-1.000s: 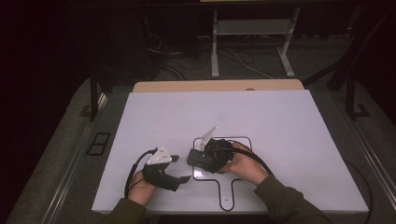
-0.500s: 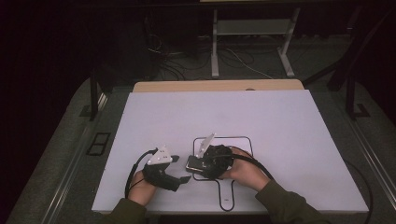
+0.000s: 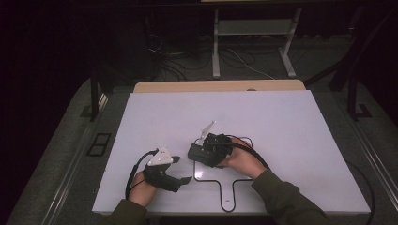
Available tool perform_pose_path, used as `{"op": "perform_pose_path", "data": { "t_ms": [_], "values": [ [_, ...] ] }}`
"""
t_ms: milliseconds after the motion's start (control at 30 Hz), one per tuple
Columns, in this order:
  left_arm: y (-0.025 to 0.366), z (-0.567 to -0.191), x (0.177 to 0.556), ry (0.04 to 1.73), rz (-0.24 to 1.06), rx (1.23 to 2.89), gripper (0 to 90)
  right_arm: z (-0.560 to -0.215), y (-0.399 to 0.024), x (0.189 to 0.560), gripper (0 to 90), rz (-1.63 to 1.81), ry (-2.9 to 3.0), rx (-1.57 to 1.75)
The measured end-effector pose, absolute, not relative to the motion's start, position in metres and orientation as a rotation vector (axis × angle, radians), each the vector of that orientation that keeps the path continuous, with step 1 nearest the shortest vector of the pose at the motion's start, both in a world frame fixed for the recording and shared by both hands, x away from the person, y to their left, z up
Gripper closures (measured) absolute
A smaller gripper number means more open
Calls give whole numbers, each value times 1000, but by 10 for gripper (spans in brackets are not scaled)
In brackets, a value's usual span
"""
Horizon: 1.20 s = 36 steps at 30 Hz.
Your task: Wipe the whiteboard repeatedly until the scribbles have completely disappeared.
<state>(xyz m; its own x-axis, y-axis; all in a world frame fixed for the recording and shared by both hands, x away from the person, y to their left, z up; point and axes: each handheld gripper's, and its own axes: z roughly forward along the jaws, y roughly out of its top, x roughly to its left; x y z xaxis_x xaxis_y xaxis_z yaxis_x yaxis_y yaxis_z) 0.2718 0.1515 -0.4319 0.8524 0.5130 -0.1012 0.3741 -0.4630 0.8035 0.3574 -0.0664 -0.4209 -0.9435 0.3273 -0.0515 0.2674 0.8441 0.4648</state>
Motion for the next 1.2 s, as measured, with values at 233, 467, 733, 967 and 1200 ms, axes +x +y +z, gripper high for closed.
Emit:
{"op": "perform_pose_path", "data": {
  "t_ms": [233,467,733,967,1200],
  "values": [
    [152,-432,272,641,194,2110,137,-421,-65,375,391,685,2877,524],
    [152,-431,272,639,194,2110,137,-420,-66,391,392,669,2863,579],
    [152,-431,272,633,199,2109,137,-420,-68,409,391,647,2845,626],
    [152,-432,272,634,195,2108,137,-420,-68,418,391,621,2827,651],
    [151,-432,272,633,195,2112,137,-419,-62,409,391,611,2847,628]
  ]
}}
